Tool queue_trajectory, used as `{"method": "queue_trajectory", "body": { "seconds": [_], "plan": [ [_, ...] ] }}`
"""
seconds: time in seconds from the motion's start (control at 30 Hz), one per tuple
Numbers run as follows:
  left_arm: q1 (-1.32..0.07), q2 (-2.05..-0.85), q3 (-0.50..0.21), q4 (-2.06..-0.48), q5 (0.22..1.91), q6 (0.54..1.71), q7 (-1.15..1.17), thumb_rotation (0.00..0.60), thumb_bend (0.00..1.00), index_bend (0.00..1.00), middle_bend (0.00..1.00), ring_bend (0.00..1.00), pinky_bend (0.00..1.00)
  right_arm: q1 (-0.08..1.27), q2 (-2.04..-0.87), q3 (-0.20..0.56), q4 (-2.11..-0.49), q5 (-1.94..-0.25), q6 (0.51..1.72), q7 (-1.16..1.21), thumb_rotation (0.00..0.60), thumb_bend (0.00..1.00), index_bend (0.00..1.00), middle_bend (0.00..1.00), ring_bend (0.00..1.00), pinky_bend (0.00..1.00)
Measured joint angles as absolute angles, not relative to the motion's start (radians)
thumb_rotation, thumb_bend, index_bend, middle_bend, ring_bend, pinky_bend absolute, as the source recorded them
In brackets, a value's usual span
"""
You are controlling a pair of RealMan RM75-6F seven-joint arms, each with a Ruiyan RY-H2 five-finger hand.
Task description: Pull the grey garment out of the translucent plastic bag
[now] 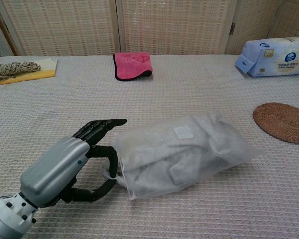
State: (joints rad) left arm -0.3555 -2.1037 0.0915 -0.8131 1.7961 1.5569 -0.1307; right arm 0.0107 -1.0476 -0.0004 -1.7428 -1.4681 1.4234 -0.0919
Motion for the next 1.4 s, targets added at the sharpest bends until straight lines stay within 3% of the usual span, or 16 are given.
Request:
{"method": "queue_trajectory", "body": {
  "seconds": [0.13, 0.57, 0.83, 1.4],
  "plan": [
    [-0.346, -2.095, 0.105, -0.827, 1.802, 1.570, -0.130, 0.600, 0.44, 0.72, 0.10, 0.00, 0.00, 0.019, -1.079, -0.010, -1.726, -1.509, 1.420, -0.093, 0.600, 0.19, 0.02, 0.00, 0.00, 0.00],
    [-0.341, -2.088, 0.114, -0.831, 1.803, 1.580, -0.118, 0.600, 0.44, 0.72, 0.10, 0.00, 0.00, 0.104, -1.350, 0.002, -1.536, -1.604, 1.374, -0.055, 0.600, 0.26, 0.41, 0.00, 0.00, 0.00],
    [-0.346, -2.079, 0.106, -0.834, 1.797, 1.578, -0.119, 0.600, 0.43, 0.71, 0.10, 0.00, 0.00, 0.145, -1.540, 0.035, -1.374, -1.607, 1.383, -0.005, 0.600, 0.28, 0.44, 0.01, 0.00, 0.00],
    [-0.359, -2.061, 0.093, -0.849, 1.787, 1.573, -0.119, 0.600, 0.43, 0.71, 0.10, 0.00, 0.00, 0.200, -1.685, 0.037, -1.270, -1.575, 1.337, 0.043, 0.600, 0.32, 0.51, 0.03, 0.00, 0.00]
  ]
}}
